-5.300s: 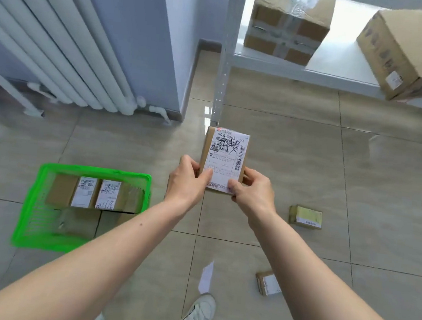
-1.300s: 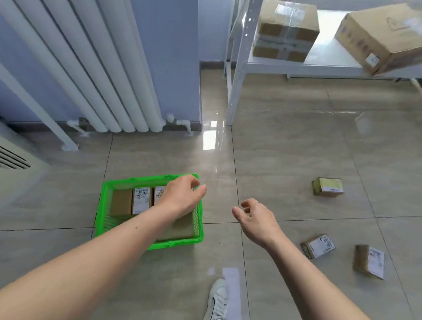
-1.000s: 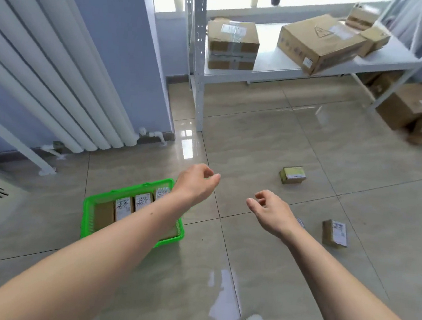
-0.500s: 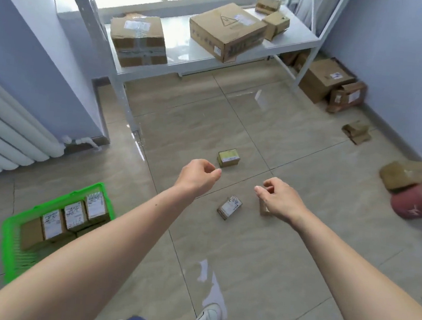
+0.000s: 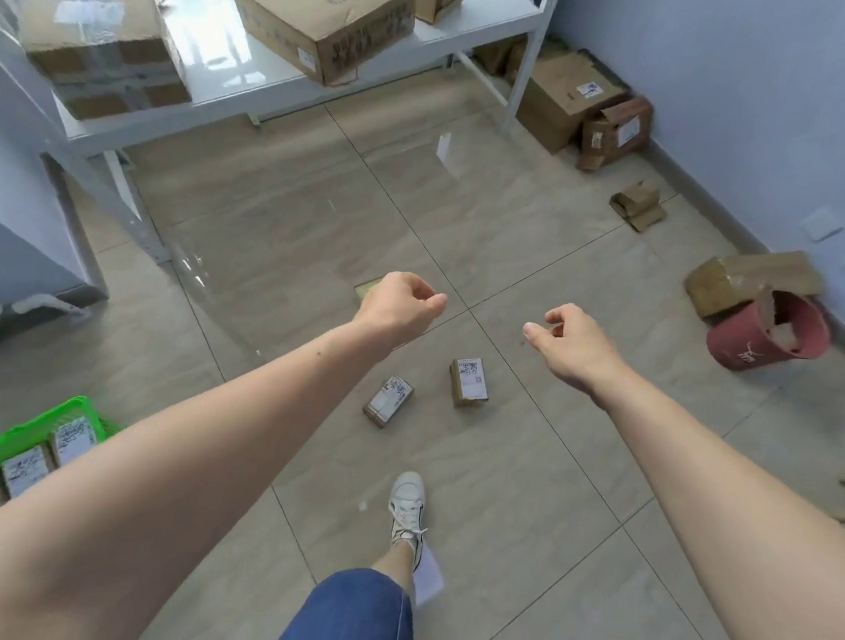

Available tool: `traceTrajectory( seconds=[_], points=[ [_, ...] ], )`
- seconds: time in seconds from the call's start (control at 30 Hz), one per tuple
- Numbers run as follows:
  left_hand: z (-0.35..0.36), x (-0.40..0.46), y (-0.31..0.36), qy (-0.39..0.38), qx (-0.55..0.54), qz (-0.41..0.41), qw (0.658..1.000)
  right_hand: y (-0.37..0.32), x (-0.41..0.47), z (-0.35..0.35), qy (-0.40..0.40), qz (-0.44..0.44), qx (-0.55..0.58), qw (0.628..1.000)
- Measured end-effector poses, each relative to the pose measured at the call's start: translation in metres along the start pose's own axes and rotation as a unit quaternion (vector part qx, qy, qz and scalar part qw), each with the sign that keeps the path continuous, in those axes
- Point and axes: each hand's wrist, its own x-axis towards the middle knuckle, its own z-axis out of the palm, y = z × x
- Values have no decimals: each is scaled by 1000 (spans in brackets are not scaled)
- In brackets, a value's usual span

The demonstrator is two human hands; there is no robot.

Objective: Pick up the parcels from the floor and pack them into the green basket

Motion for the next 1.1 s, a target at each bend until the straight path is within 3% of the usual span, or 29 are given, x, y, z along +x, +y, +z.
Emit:
traceTrajectory(
  seconds=[0.27, 0.53, 0.77, 1.1],
  points=[
    [50, 90, 63, -8, 8, -20, 1000, 9, 104, -47, -31, 5, 3, 999],
    [99, 151, 71, 9, -7, -76, 997, 25, 196, -53, -97, -15, -16, 995],
    [157, 195, 49, 56, -50, -154, 985, 57, 277, -29, -173, -51, -47, 982],
    [266, 262, -51, 95, -93, -231, 964, 157, 372, 79, -237, -44, -76, 968]
  ],
)
